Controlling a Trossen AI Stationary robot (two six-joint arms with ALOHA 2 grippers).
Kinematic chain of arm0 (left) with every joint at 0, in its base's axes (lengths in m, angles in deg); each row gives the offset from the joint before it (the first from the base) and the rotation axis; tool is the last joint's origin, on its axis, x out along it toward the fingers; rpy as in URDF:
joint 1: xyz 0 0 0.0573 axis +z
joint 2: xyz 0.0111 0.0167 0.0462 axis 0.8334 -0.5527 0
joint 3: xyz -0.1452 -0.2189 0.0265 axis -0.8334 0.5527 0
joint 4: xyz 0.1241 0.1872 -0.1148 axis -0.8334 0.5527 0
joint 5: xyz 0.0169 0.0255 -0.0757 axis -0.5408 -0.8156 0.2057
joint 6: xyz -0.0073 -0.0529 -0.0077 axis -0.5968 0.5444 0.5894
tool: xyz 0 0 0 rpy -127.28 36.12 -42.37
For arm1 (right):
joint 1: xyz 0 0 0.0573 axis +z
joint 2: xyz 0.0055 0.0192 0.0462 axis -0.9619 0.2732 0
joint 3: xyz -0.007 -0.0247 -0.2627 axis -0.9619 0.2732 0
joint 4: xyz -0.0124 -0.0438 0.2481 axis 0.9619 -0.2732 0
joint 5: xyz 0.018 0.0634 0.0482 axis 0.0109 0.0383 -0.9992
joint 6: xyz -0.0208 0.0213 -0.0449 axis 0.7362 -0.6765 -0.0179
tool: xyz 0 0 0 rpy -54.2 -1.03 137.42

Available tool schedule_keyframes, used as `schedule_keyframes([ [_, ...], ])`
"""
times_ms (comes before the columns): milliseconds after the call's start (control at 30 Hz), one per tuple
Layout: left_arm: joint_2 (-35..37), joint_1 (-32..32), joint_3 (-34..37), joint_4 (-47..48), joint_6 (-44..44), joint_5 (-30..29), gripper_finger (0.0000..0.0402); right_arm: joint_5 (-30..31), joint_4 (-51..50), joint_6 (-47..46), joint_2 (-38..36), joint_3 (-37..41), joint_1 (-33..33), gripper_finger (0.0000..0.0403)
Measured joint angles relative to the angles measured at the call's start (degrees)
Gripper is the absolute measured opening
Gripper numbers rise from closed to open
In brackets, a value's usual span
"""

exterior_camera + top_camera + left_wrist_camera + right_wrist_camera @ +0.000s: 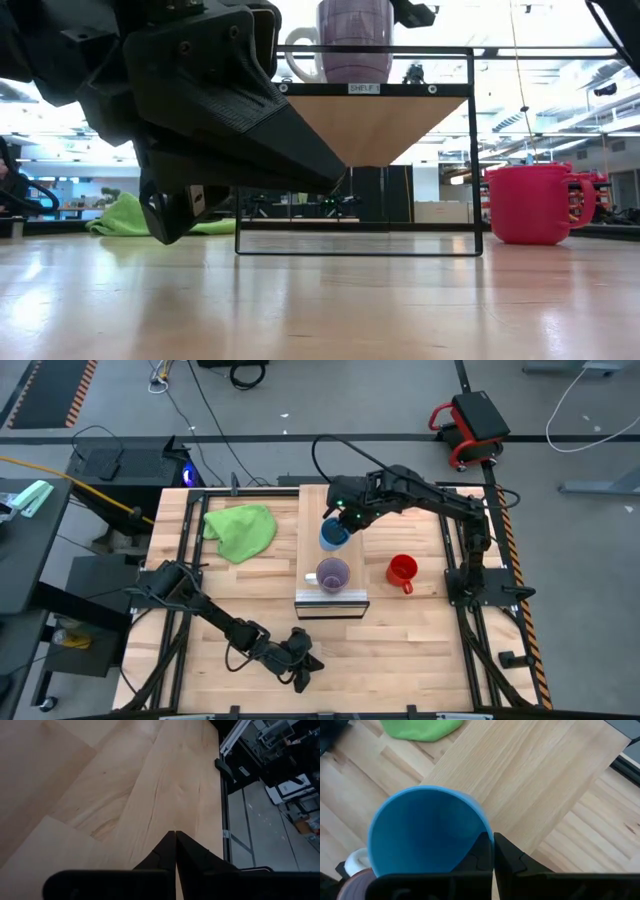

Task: Stack small to large cups/mugs on shelf
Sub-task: Put the blue cup on the shelf

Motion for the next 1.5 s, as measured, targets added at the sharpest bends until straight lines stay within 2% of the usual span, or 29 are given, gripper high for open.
schedule_keyframes([
  [267, 0.0, 0.02, 0.0, 0.0, 0.31, 0.0, 0.0024, 0.03, 0.0, 0.13, 0.0, 0.01, -1.41, 0.0002],
  [600, 0.0, 0.02, 0.0, 0.0, 0.31, 0.0, 0.0013, -0.71, 0.0, -0.63, -0.01, 0.01, -3.71, 0.0002],
  [733, 0.0, 0.3, 0.0, 0.0, 0.31, -0.02, 0.0018, -2.44, 0.01, -0.89, 1.02, 0.07, -4.97, 0.0002],
  [1000, 0.0, 0.68, 0.0, 0.07, 0.07, -0.02, 0.0021, -2.1, 0.02, -0.15, 1.31, 0.07, -5.22, 0.0002],
  [1233, 0.0, 0.68, 0.01, 0.11, -0.17, -0.02, 0.0013, -3.33, 0.03, -0.35, 1.36, 3.52, -6.96, 0.0002],
  [1500, 0.0, 0.68, 0.0, 0.3, -0.44, -0.02, 0.0024, -2.79, 0.02, -0.08, 0.77, 4.99, -6.28, 0.0003],
])
